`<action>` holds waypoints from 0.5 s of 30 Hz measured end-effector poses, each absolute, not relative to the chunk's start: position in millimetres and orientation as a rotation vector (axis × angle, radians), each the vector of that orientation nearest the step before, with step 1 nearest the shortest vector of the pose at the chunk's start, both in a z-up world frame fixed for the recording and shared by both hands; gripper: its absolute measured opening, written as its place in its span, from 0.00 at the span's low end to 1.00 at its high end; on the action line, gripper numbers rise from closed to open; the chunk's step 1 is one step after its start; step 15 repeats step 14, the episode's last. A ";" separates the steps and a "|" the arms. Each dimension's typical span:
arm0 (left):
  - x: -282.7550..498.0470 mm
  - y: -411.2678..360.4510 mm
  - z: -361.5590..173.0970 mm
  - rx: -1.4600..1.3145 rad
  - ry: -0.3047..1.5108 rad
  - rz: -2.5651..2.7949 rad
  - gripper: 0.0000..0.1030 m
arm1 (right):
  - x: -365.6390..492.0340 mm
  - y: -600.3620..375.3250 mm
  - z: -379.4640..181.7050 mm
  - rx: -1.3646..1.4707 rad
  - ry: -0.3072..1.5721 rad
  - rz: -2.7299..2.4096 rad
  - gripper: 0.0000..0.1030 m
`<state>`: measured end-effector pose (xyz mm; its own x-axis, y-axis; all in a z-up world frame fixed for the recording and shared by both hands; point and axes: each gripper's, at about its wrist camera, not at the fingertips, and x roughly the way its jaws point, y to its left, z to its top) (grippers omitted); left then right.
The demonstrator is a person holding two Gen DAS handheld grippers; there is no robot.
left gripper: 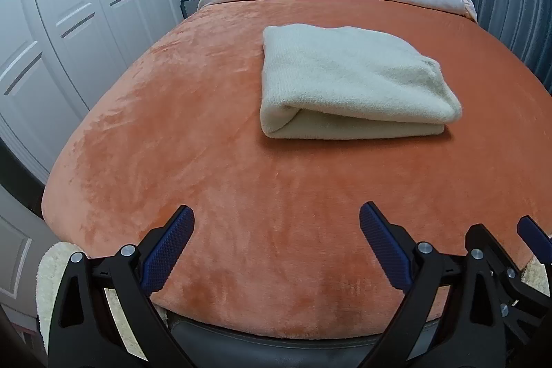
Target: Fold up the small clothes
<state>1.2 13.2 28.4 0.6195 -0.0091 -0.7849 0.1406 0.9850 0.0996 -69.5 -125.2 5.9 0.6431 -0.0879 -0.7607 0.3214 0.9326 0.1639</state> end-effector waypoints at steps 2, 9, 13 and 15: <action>3.0 15.4 26.1 0.144 0.917 -0.090 0.91 | -69.5 -122.4 6.0 0.295 0.844 -0.234 0.84; 3.4 15.7 25.2 0.148 0.914 -0.081 0.91 | -68.9 -117.2 6.1 0.290 0.844 -0.233 0.84; 4.1 16.0 25.3 0.142 0.917 -0.085 0.91 | -69.2 -116.9 6.1 0.290 0.842 -0.235 0.84; 4.0 15.9 25.3 0.142 0.918 -0.085 0.90 | -69.0 -117.1 6.1 0.290 0.843 -0.235 0.84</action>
